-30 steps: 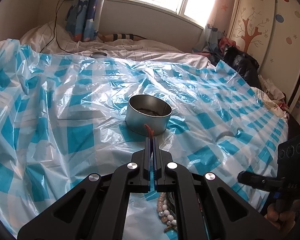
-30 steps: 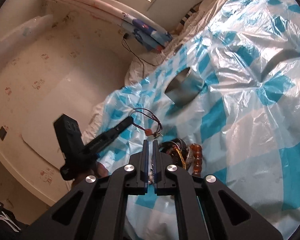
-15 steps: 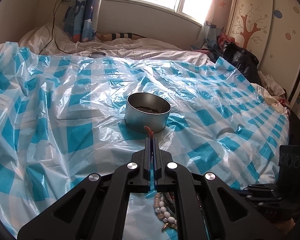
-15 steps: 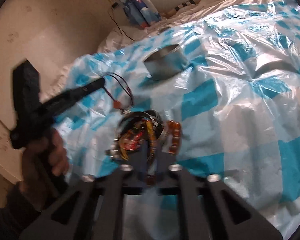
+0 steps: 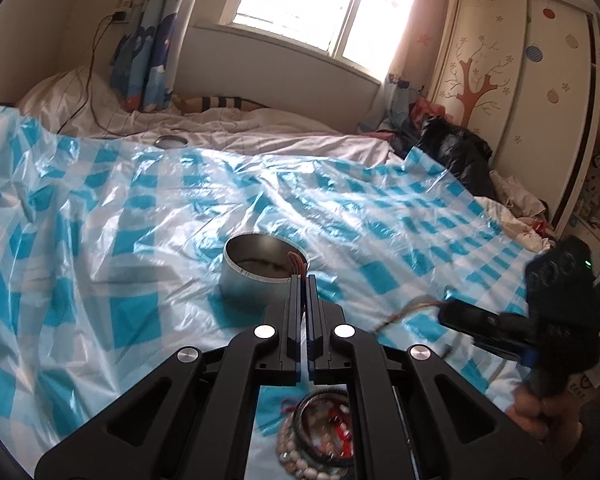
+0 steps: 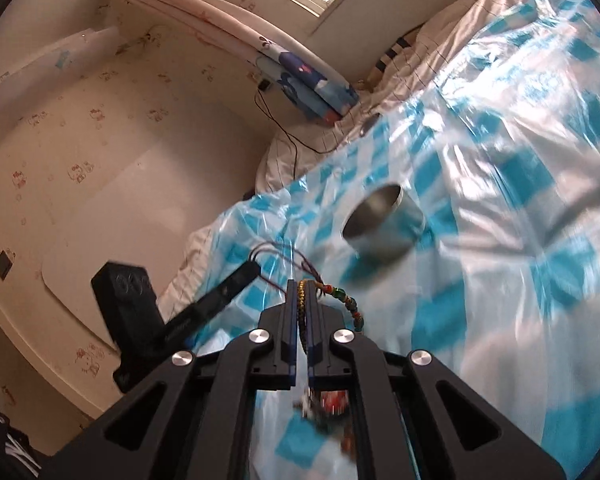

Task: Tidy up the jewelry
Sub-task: 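Carry both held bracelets over the silver tin and open both grippers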

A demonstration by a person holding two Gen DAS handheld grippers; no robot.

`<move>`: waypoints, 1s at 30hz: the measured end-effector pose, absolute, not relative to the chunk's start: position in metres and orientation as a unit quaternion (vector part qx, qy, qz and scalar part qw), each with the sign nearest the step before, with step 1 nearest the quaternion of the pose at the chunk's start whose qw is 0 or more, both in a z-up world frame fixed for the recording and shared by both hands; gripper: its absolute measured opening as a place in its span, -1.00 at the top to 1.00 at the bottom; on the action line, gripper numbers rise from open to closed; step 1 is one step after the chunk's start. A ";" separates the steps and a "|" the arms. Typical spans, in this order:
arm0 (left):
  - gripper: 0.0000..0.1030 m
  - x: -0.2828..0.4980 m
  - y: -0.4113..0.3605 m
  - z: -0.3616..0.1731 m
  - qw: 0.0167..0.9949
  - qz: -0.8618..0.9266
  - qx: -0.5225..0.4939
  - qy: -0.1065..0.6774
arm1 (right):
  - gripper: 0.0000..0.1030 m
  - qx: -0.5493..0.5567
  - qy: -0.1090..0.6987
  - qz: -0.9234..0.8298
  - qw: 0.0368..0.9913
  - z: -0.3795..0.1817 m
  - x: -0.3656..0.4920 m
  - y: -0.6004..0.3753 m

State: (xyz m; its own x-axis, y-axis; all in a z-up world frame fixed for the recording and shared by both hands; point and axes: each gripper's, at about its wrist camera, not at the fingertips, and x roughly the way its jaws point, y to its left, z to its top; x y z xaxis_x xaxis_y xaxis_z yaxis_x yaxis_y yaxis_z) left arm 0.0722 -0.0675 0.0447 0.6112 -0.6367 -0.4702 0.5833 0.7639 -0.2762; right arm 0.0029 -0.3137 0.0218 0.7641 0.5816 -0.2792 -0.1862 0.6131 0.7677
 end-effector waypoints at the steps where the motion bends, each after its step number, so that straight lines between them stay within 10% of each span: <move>1: 0.97 0.078 -0.071 0.048 0.897 -0.343 -0.046 0.276 | 0.92 0.376 0.260 0.224 0.860 0.025 0.011 -0.314; 13: 0.75 0.178 -0.117 0.043 0.877 -0.363 -0.048 0.311 | 0.91 0.334 0.284 0.179 0.881 0.025 0.141 -0.307; 15: 0.12 0.197 -0.128 0.015 0.868 -0.328 -0.017 0.373 | 0.68 0.323 0.329 0.160 0.873 0.004 0.163 -0.301; 16: 0.12 0.200 -0.126 0.006 0.869 -0.314 -0.017 0.383 | 0.31 0.323 0.342 0.142 0.871 -0.008 0.167 -0.301; 30: -0.20 0.136 -0.069 -0.013 0.887 -0.252 -0.043 0.384 | -0.17 0.362 0.313 0.089 0.874 -0.003 0.049 -0.342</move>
State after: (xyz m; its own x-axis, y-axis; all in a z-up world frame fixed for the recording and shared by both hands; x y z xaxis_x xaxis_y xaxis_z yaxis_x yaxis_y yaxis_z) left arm 0.1360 -0.0690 -0.0131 0.5779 -0.4806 -0.6596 0.4140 0.8691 -0.2705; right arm 0.0490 -0.3419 -0.0027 0.7887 0.3816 -0.4821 0.0713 0.7220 0.6882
